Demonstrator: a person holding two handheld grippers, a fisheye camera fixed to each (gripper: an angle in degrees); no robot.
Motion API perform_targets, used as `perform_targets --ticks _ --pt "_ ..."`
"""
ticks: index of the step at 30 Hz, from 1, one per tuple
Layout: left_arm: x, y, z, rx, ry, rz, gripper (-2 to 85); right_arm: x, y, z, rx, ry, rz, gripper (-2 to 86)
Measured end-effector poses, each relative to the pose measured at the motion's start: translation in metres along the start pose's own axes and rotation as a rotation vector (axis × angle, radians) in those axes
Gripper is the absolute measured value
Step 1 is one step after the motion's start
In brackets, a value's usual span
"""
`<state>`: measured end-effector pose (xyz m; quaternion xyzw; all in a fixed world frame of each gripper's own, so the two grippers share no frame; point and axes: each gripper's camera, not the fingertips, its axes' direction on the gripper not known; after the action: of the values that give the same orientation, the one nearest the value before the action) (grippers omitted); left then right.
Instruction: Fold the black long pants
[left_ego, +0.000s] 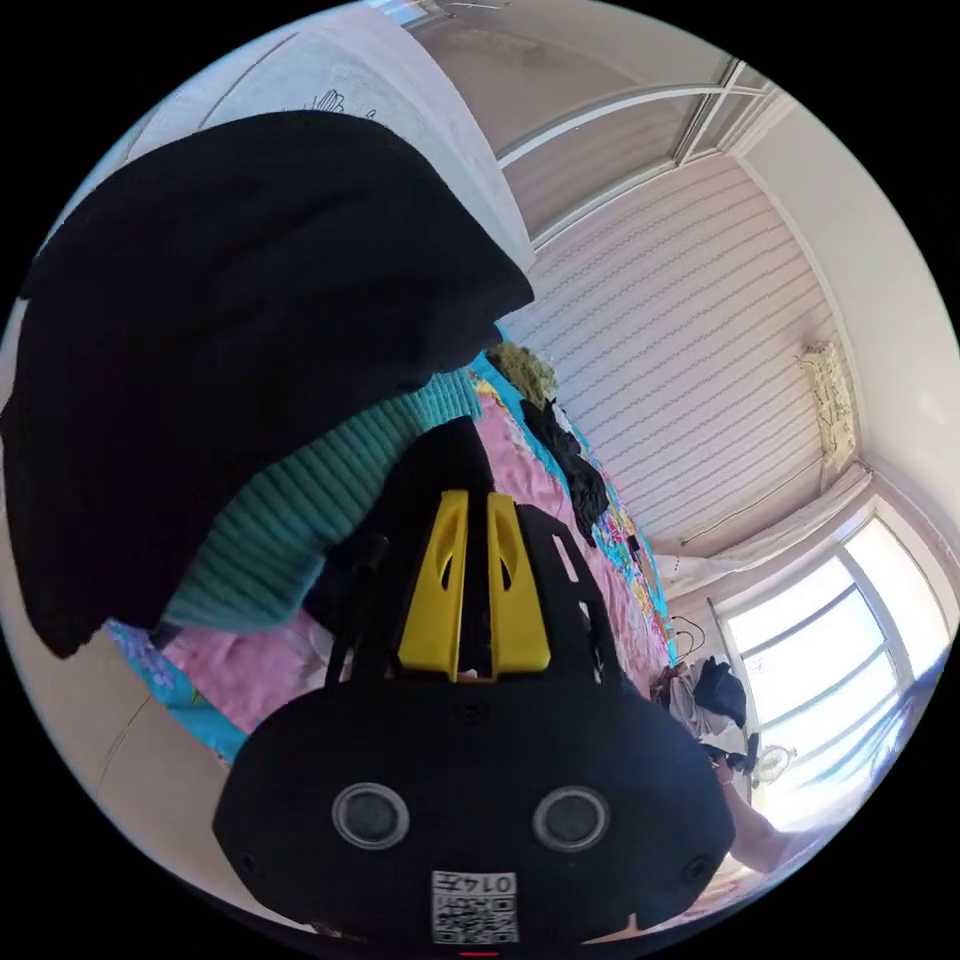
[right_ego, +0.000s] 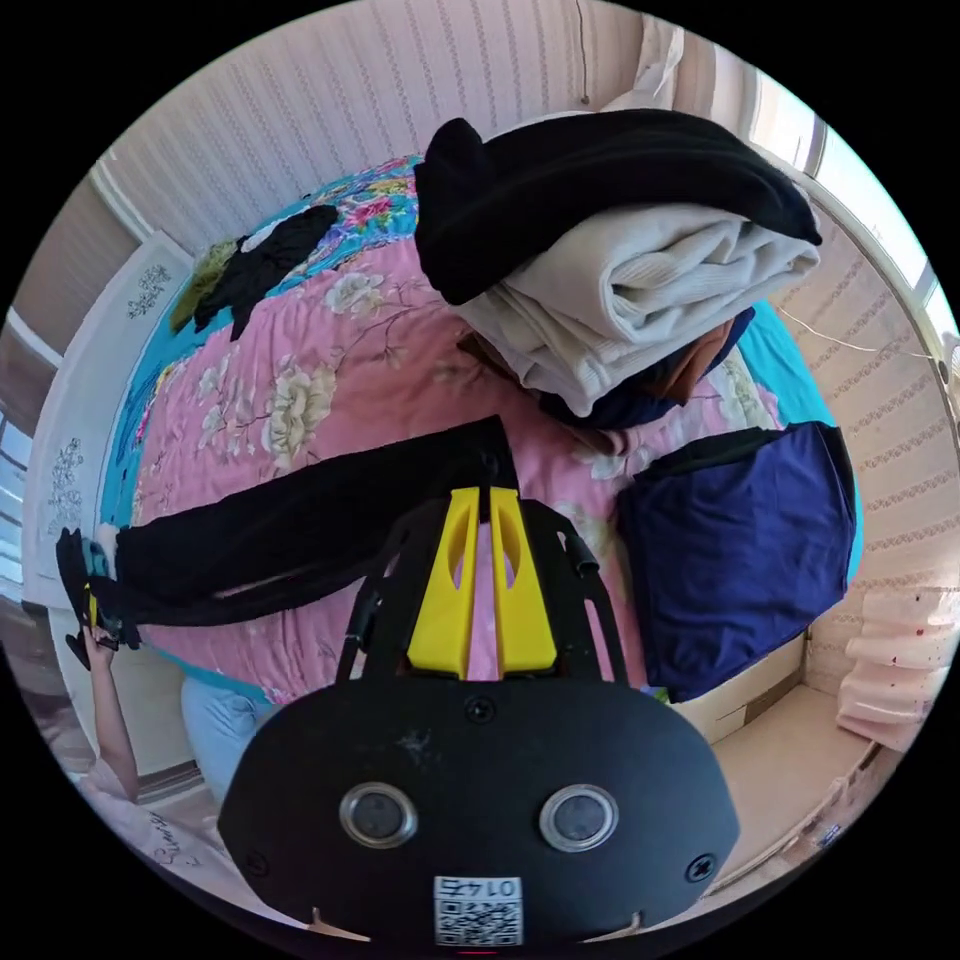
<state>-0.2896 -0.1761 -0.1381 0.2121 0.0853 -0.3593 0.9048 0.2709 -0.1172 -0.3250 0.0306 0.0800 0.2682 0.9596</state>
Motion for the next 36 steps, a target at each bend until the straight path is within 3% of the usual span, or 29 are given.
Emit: perform_targets --ticks 4,8,11,15,17,20,25,30,36 --pt "0.008 0.008 0.016 -0.047 0.018 -0.007 5.7 0.036 -0.007 0.031 -0.003 -0.167 0.216 4.8" --pt "0.014 0.046 -0.017 0.008 0.102 0.129 5.2 0.055 0.015 0.04 0.063 -0.31 0.157 5.3" --pt "-0.006 0.078 -0.024 -0.015 -0.04 0.157 5.4 0.075 0.05 0.043 0.115 -0.453 0.162 5.2" --pt "-0.043 0.103 0.005 -0.145 -0.088 0.001 8.2 0.098 0.087 0.073 0.103 -0.572 0.304 6.1" --pt "-0.052 0.109 0.023 -0.131 0.0 -0.094 9.7 0.104 0.09 0.084 0.137 -0.615 0.368 7.6" --pt "-0.039 0.102 0.044 -0.104 0.046 -0.078 10.9 0.108 0.081 0.095 0.232 -0.744 0.421 10.0" --pt "-0.029 0.089 0.082 -0.1 0.021 -0.097 11.5 0.104 0.054 0.118 0.274 -0.689 0.536 9.2" --pt "-0.02 0.095 0.111 -0.066 -0.025 -0.145 8.8 0.092 0.036 0.126 0.226 -0.597 0.495 6.7" --pt "-0.012 0.102 0.103 -0.069 0.035 -0.122 -0.5 0.1 0.031 0.125 0.175 -0.785 0.392 1.7"
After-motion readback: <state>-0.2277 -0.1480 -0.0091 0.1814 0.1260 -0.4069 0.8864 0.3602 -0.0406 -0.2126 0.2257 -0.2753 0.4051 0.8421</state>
